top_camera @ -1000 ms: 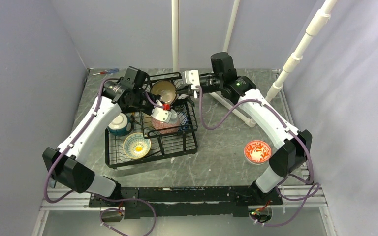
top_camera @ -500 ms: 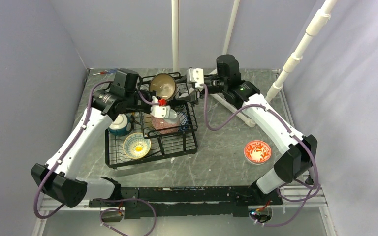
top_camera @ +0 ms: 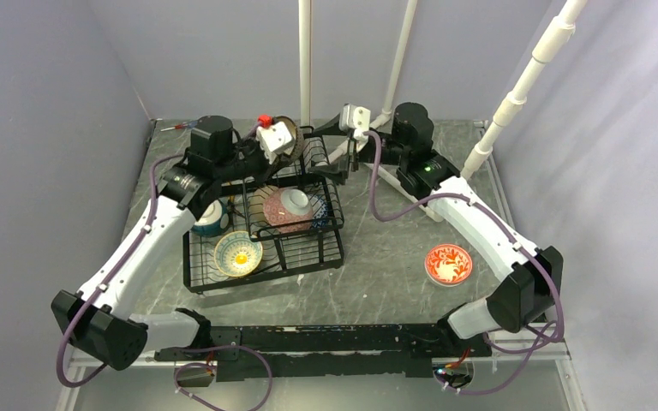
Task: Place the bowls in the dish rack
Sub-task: Pick up the bowl from the dish rack, then turn the bowl upside down on the dish rack.
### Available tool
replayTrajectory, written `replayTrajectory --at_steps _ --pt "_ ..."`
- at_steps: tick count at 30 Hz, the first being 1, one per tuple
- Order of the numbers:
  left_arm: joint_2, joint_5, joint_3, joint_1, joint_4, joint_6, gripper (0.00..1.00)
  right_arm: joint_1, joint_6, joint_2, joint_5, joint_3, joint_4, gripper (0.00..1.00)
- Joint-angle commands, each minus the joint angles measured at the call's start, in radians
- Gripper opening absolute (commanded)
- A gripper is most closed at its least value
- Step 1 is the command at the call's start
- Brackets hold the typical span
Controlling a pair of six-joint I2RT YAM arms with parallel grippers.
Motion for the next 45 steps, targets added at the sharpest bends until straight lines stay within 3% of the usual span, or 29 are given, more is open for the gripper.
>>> replayTrajectory --at_steps 1,5,9,14,22,27,32,38,45 --pt "-0.076 -0.026 -0.029 -0.004 0.351 -0.499 0.03 -0.004 0.180 -0.045 0.090 -0.018 0.163 0.86" --pt "-0.071 -0.091 -0.027 -0.004 0.389 -0.800 0.03 -0.004 0.286 -0.052 0.153 -0.041 0.218 0.97" --pt "-0.091 -0.132 -0.099 -0.004 0.514 -1.048 0.03 -0.004 0.382 -0.048 0.250 -0.058 0.230 0.99" --pt "-0.122 -0.234 -0.207 -0.004 0.645 -1.240 0.03 -0.010 0.556 -0.018 0.333 -0.039 0.209 0.97" --pt "-0.094 -0.175 -0.302 -0.002 0.824 -1.363 0.03 -0.056 0.878 0.062 0.278 -0.016 0.218 0.80" --pt "-0.090 -0.174 -0.344 0.006 0.865 -1.412 0.02 -0.049 0.971 0.102 0.264 0.013 0.157 0.76" --pt "-0.094 -0.155 -0.402 0.034 0.917 -1.454 0.03 -0.031 1.059 0.109 0.257 -0.021 0.158 0.65" --pt "-0.123 -0.143 -0.499 0.108 1.006 -1.561 0.03 0.005 1.085 0.150 0.268 0.016 0.069 0.51" --pt "-0.156 -0.104 -0.577 0.185 1.065 -1.651 0.03 0.049 1.089 0.177 0.279 0.025 0.044 0.51"
